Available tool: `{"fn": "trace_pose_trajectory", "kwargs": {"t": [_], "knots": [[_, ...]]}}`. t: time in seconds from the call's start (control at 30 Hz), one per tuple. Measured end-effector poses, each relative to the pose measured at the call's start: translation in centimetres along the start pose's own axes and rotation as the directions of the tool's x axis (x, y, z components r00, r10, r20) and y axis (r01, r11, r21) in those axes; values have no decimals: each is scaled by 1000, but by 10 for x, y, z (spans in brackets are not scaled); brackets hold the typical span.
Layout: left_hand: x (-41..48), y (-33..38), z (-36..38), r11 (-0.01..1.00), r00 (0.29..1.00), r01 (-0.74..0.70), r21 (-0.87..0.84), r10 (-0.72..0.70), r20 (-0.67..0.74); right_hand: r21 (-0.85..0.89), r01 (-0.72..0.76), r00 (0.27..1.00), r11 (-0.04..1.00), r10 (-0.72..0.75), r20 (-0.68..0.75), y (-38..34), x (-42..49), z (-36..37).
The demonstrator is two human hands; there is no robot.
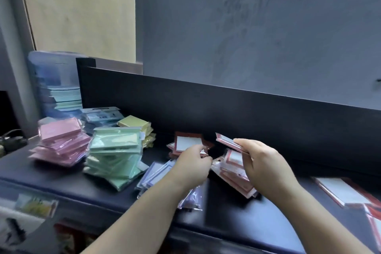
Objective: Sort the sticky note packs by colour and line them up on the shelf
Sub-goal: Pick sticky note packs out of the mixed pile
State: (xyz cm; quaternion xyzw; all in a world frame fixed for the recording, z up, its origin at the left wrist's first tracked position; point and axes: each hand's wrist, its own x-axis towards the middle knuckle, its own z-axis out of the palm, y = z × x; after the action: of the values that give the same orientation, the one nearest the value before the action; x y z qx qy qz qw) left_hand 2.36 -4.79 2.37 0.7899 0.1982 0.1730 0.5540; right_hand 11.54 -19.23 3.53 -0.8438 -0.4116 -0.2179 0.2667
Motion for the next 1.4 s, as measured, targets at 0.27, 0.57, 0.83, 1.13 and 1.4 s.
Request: {"fn": "trace_pose_trajectory", "kwargs": {"t": [0.27,0.57,0.83,1.13,1.4], "knots": [[-8,-39,-81,871,990,-140,471,120,73,-3,-23,991,1000,23,134,-49,46,65],[-15,-50,-99,761,962,-272,589,238,136,-103,-67,853,992,110,510,-65,59,78],[-9,-19,-40,722,875,-484,495,413,254,-134,-244,917,961,273,291,-21,15,-1],[-14,25,89,709,787,-583,397,370,494,-192,-452,844,871,487,224,69,-76,-83],[-3,69,212,642,800,-534,550,171,576,-184,-489,790,853,522,322,161,-137,-143]]}}
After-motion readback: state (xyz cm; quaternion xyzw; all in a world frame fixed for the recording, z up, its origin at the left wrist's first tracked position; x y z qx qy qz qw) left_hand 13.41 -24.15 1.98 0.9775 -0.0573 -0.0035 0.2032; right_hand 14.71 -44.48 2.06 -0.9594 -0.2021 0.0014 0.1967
